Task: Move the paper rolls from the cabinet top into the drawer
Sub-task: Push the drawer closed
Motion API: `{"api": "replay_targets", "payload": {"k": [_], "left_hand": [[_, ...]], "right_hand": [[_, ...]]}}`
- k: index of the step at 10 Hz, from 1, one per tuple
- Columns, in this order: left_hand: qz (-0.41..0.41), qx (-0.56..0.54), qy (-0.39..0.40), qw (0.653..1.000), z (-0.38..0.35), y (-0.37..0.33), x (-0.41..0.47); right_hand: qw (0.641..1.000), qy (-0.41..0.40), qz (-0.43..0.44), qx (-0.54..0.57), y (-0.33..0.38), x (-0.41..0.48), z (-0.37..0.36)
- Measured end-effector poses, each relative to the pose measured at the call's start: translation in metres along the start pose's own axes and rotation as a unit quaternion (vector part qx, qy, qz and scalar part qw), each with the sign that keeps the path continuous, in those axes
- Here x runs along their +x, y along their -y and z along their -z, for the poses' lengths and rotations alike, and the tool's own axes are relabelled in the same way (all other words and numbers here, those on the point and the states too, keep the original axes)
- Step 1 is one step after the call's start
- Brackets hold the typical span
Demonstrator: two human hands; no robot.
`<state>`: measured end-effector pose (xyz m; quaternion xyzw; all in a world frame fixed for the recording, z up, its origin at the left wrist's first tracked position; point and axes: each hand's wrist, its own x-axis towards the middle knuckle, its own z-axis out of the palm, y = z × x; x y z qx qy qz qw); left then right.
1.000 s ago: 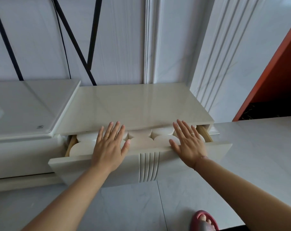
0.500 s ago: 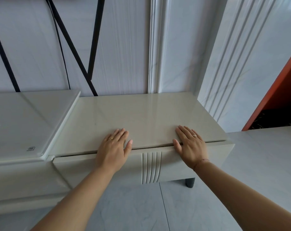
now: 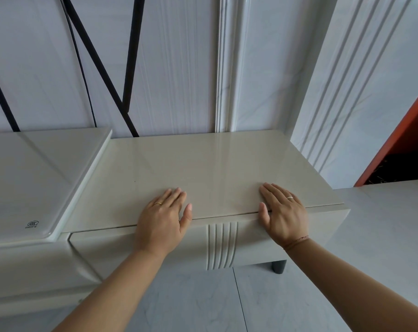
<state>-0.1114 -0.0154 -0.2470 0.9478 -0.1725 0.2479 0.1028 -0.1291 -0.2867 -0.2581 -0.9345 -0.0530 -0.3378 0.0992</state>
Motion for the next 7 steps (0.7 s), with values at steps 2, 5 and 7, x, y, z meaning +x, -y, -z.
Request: {"api": "replay_targets", "payload": {"k": [2,5,7], "left_hand": [[-0.017,-0.006,-0.042,0.999,-0.006,0.003,0.001],[0.005,-0.029,-0.012,0.999,0.002,0.001,-0.003],[-0.013,0.013,0.014,1.0,0.022,-0.006,-0.046]], "right_hand": [[0.999,-0.036,0.016,0.002,-0.003,0.0,-0.006],[0.992,0.12,-0.02,-0.017,0.004,0.005,0.011],[0.971,0.232,-0.06,0.017,-0.002,0.0,0.045]]}}
